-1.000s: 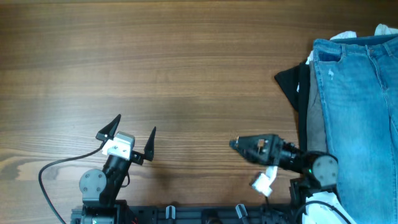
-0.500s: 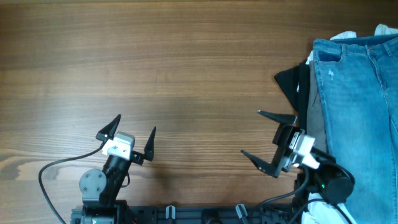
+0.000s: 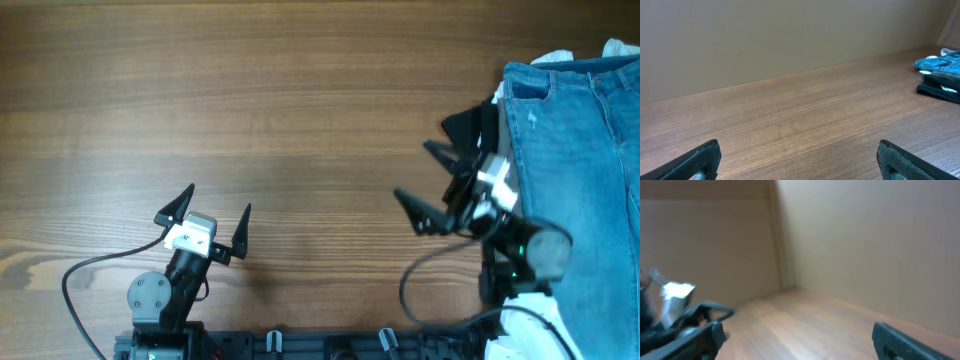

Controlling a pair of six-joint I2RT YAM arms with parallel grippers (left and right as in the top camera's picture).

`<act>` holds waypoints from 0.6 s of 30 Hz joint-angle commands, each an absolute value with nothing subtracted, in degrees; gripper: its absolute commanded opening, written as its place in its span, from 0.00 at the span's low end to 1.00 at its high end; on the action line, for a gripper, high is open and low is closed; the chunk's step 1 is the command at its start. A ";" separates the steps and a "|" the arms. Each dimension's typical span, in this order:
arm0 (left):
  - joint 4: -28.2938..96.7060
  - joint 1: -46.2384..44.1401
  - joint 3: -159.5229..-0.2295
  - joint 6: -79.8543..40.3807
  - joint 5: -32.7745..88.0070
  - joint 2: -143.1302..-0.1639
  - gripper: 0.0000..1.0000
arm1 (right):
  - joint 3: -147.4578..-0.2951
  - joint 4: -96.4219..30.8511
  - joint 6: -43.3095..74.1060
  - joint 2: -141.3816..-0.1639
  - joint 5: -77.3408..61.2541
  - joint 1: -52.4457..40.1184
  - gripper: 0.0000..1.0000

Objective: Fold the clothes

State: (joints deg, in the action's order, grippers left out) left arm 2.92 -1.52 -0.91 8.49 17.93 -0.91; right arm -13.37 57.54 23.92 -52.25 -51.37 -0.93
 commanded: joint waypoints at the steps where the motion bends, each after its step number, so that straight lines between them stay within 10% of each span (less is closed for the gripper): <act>1: 2.59 -1.80 -0.34 8.14 18.41 -0.82 1.00 | -25.71 40.01 15.49 -52.16 -44.14 -0.67 1.00; 8: 2.57 -1.83 -0.34 8.14 18.41 -0.82 1.00 | -50.43 -11.09 2.94 -52.58 -23.03 -0.67 1.00; 18: 2.11 -1.83 -0.56 4.67 23.11 -0.84 1.00 | -57.74 -33.52 3.22 -53.87 -19.88 -0.67 1.00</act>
State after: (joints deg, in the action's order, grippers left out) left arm 1.80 -1.52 -0.80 8.43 19.35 -0.91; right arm -57.54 -29.87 3.77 -52.47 -24.86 -0.80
